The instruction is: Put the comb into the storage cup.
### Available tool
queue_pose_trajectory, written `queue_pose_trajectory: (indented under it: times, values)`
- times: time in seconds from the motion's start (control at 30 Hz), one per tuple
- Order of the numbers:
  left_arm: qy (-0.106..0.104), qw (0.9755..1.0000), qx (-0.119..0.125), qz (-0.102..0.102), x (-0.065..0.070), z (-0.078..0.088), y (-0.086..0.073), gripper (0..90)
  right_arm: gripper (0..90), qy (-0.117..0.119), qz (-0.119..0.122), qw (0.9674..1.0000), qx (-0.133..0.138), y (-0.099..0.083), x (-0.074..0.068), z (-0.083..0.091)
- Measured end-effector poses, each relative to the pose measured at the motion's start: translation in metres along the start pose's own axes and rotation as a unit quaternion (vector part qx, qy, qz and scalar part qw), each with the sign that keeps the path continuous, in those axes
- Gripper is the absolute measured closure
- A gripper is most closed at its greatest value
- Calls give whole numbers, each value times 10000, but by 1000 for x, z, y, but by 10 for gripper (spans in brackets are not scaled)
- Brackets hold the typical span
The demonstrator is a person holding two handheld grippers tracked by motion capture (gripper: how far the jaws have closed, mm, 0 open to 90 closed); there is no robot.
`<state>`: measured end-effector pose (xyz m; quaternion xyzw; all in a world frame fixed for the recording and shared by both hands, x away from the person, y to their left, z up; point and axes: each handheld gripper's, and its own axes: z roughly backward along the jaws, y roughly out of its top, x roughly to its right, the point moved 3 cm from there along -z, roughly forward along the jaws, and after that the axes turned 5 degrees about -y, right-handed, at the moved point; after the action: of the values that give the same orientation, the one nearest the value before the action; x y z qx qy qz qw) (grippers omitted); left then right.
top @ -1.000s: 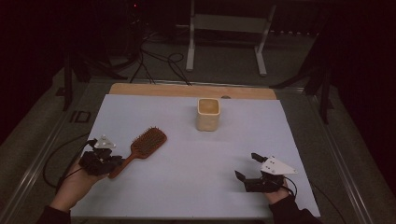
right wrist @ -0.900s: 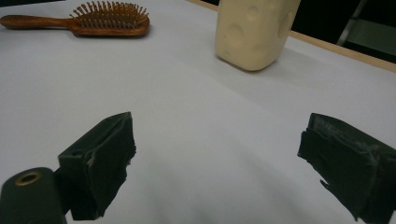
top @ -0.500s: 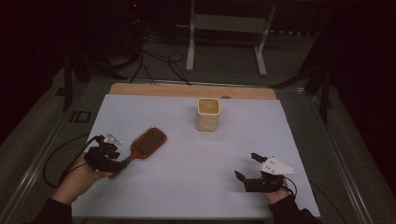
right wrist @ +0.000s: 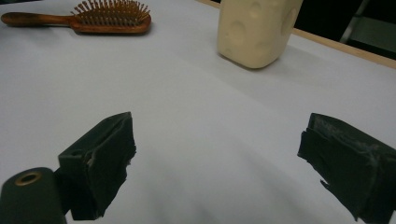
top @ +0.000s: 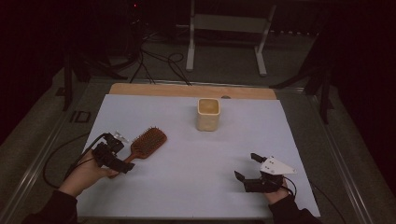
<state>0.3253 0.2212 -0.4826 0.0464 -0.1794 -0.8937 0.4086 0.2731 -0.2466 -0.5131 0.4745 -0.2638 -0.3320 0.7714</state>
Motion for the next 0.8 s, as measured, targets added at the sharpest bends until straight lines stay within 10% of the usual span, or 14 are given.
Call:
queue_pose_trajectory:
  times: [0.8]
  values:
    - [-223, 9982, -529, -194, -12, -30, 17, 0, 89, 20, -1, 10000, -31, -1, 0, -1]
